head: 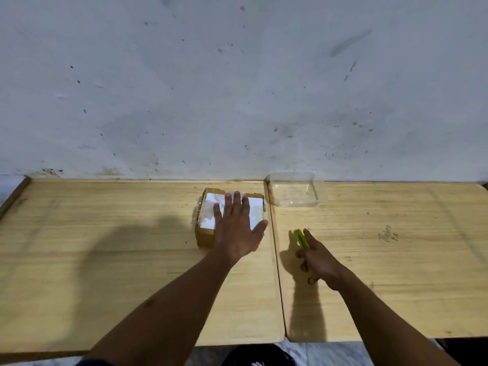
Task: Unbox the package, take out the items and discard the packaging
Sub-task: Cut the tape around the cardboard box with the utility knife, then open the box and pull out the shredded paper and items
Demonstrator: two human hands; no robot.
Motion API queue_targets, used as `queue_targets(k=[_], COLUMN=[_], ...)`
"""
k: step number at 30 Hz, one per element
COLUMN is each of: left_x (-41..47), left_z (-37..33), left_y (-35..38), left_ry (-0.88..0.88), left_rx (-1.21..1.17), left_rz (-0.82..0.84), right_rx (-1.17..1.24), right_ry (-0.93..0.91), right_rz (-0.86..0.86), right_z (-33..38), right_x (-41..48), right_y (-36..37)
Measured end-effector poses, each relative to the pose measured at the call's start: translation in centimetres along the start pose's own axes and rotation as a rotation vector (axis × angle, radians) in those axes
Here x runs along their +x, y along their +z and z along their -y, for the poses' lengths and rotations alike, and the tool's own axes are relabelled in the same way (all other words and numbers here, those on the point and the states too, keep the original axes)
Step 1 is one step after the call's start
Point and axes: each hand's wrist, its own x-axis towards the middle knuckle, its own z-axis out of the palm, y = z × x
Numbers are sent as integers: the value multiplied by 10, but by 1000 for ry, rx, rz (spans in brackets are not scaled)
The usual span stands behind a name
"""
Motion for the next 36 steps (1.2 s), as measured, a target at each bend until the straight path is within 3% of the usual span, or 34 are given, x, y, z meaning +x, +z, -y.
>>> queue_targets(k=[6,11,14,16,20,24,29,31,33,35,36], left_x=[0,-6,-16,-24,-50,-75,-72,-56,-44,-32,-25], left_z=[1,13,26,42,86,130,139,134,129,128,126], left_y=[0,-4,-3,-3,-7,-8,-9,-13,-15,-19,-21], left_ry=[24,235,346,351,200,-70,-502,-667,-717,-686,-666], left_rx=[-33,-43,-49,-65,-168,-328,-874,-1072,-1232,-1346,-1364], left_rz=[25,44,28,-52,-157,-124,-335,-306,-274,-232,-199], right_rx=[-417,-780,-571,-302,-333,-297,-565,-472,-337,-400,-502], right_ry=[-86,7,-251,-484,-725,-733,-889,-854,-835,-823,-749], right_rz=[-280,-370,-443,-347,-197,-156,45,14,-144,-293,-254], right_z=[-39,-13,15,35,48,32,34,53,73,85,88], right_x=[19,19,23,22,11,-20,-39,-38,-25,-2,11], right_y=[-9,-7,12,35,84,135,182,176,157,134,124])
